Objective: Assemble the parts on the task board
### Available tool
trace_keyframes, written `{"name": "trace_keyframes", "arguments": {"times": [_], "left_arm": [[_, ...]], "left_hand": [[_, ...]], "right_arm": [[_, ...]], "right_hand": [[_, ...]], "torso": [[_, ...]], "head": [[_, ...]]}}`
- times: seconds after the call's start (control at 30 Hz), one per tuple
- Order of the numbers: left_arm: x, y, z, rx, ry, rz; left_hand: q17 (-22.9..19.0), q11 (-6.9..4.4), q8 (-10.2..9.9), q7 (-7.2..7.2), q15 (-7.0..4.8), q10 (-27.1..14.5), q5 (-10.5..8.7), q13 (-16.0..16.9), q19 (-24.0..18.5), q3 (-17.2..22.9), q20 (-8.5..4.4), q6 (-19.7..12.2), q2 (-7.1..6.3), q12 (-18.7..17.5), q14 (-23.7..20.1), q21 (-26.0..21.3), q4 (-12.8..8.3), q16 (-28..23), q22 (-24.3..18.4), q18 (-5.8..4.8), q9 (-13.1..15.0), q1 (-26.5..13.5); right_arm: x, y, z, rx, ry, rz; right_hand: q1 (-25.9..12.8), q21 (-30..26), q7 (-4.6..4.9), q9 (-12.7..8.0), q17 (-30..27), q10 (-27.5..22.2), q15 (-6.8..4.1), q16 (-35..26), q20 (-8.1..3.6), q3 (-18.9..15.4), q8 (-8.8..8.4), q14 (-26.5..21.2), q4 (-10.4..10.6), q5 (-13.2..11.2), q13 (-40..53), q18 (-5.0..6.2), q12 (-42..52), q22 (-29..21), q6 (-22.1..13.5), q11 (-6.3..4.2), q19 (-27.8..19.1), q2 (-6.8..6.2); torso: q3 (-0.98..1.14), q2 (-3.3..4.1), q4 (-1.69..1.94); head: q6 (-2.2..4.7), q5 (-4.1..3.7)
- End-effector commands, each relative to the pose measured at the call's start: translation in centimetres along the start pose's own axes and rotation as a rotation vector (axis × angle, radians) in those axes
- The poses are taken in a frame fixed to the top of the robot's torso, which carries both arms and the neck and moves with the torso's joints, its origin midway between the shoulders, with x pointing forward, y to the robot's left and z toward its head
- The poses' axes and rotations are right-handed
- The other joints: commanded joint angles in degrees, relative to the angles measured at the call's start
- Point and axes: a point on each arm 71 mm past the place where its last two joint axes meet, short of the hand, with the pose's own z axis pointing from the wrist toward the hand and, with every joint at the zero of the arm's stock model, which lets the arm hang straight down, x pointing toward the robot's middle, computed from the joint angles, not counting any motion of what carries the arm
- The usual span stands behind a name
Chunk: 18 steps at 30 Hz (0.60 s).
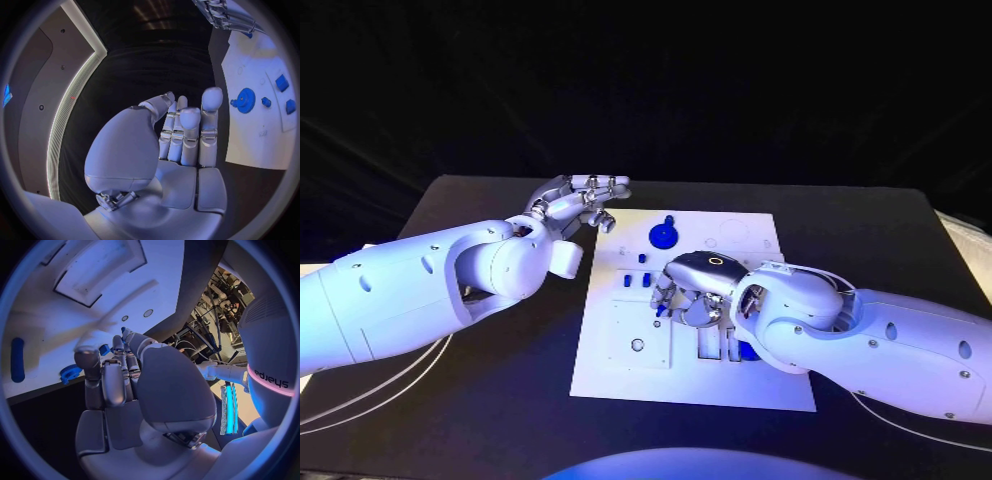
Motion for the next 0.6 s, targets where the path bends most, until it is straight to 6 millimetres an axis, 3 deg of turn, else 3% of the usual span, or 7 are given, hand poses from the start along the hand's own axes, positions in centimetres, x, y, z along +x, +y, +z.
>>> {"name": "trace_keyframes", "arguments": {"times": [0.03, 0.6], "left_arm": [[0.33, -0.01, 0.04, 0.002, 0.023, -0.015], [0.3, 0.07, 0.08, -0.001, 0.024, -0.015]], "left_hand": [[-0.1, -0.05, 0.08, -0.01, -0.17, -0.29, -0.08, 0.07, -0.42, -0.29, 0.0, -0.41, 0.04, 0.39, -0.43, -0.38, -0.08, -0.16, -0.09, 0.94, -0.09, -0.43], [-0.16, -0.02, 0.07, 0.01, -0.14, -0.37, -0.07, 0.08, -0.45, -0.4, 0.01, -0.47, 0.09, 0.43, -0.48, -0.49, -0.08, -0.17, -0.16, 0.94, -0.1, -0.43]], "right_arm": [[0.34, 0.07, 0.2, -0.014, 0.022, -0.017], [1.02, 0.18, 0.37, -0.015, 0.077, -0.028]], "right_hand": [[-0.19, 0.29, 0.53, 0.06, 0.08, -0.06, -0.04, 0.2, 0.08, 0.02, -0.13, 2.94, -0.39, 0.35, 0.05, -0.61, -0.11, -0.06, 0.04, 0.28, 0.15, 0.21], [-0.35, 0.31, 0.59, 0.08, 0.11, -0.05, 0.01, 0.24, 0.11, -0.02, -0.15, 2.95, -0.39, 0.38, 0.02, -0.61, -0.17, -0.04, 0.03, 0.34, 0.16, 0.23]], "torso": [[-0.01, 0.02, -0.01], [0.01, -0.06, 0.01]], "head": [[-0.24, 0.14], [-0.78, 0.39]]}}
